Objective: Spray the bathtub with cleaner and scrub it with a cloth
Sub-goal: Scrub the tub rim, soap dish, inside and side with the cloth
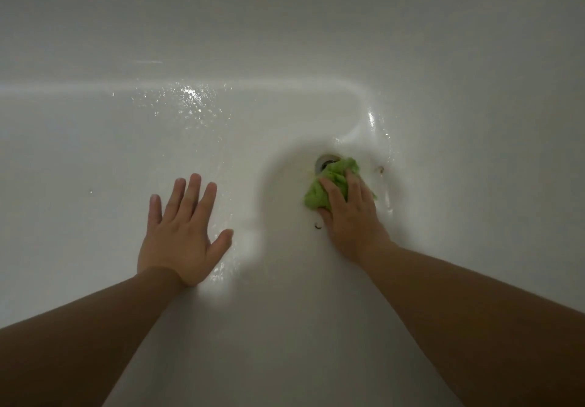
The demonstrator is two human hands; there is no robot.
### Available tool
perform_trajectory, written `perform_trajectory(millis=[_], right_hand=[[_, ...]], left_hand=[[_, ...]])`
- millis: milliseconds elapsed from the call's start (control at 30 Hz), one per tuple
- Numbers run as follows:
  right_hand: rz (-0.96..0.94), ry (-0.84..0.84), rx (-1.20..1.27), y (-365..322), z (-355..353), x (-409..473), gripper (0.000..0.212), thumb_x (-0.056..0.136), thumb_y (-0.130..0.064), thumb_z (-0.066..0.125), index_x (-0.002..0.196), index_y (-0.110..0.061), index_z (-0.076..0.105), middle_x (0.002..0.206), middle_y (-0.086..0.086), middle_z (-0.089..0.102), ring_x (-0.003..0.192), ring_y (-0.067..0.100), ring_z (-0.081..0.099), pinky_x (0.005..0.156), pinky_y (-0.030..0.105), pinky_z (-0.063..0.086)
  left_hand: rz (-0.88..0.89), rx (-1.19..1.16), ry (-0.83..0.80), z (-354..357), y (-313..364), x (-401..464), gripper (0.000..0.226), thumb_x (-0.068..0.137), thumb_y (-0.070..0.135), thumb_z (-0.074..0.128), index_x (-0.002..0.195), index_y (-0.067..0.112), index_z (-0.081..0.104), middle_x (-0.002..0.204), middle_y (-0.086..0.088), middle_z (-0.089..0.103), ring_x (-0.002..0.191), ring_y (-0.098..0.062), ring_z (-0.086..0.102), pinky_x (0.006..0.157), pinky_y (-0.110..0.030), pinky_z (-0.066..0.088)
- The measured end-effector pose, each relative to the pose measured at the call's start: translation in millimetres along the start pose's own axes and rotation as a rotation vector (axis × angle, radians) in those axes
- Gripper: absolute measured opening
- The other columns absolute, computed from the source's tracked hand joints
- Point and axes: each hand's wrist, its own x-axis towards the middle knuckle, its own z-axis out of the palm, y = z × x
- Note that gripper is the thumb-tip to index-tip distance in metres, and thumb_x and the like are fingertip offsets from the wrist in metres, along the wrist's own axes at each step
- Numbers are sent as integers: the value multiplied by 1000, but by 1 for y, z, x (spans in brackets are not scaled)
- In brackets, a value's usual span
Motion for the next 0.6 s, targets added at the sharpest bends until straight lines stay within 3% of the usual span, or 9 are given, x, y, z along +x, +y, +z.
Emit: perform_trajectory(millis=[267,433,600], right_hand=[[154,98,46,-16,-3,41,56,106,-45,45,158,-36,30,170,16,5,155,43,6,125,57,6],[20,141,22,-8,2,35,53,104,-42,50,155,-34,37,169,16,16,153,46,14,123,63,16],[-190,62,-37,6,-1,20,51,100,-46,49,149,-34,46,162,18,31,145,50,29,116,67,29]], left_hand=[[4,8,5,0,3,4,89,95,76,20,164,27,-7,171,-1,-16,157,-22,-20,126,-57,-2],[0,29,3,-2,9,14,85,97,72,14,164,25,-8,171,-2,-17,156,-23,-21,126,-59,-2],[14,22,23,-3,22,28,82,98,71,14,165,26,-4,172,-2,-14,157,-23,-19,126,-60,-2]])
